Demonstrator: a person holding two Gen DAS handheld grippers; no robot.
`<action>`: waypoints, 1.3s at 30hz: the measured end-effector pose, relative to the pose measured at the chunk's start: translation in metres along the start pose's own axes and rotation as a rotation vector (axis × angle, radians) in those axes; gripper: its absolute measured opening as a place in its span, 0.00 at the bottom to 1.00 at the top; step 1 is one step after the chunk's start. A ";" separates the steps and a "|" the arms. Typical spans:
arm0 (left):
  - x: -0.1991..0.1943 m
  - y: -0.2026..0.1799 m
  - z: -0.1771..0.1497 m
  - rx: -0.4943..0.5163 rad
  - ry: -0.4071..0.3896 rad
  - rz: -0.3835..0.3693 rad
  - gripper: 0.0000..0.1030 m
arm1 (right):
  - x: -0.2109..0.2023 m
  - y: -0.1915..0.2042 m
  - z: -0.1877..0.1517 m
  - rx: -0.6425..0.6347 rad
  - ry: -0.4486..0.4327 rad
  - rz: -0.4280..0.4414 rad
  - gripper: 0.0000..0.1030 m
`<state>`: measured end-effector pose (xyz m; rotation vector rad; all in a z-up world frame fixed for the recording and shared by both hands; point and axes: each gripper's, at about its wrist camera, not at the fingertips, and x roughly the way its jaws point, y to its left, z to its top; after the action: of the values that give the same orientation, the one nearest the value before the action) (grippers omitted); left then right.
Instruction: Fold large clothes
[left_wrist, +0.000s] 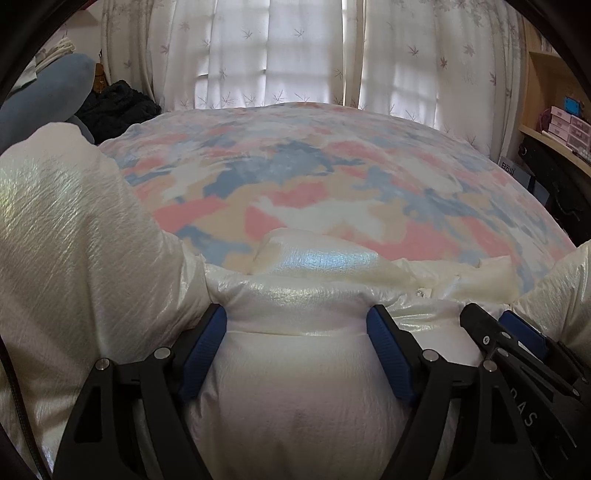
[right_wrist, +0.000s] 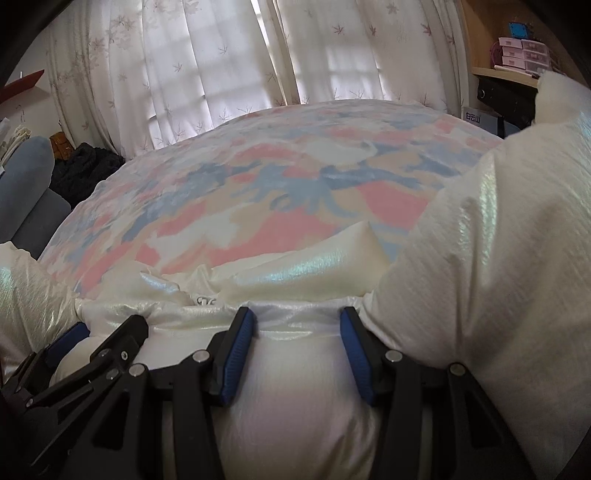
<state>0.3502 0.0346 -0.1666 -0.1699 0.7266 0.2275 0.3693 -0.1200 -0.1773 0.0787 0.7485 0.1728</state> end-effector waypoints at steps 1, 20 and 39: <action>0.001 0.000 0.000 -0.002 0.000 -0.003 0.75 | 0.001 0.000 0.000 0.001 -0.002 0.000 0.48; 0.016 0.007 0.004 -0.033 0.022 -0.051 0.77 | 0.007 -0.004 -0.001 0.016 -0.021 0.009 0.48; 0.019 -0.001 0.008 -0.015 0.073 -0.032 0.79 | 0.007 -0.006 0.002 0.029 0.002 0.027 0.49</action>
<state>0.3697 0.0386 -0.1732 -0.2047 0.7942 0.1974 0.3764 -0.1243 -0.1813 0.1160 0.7522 0.1881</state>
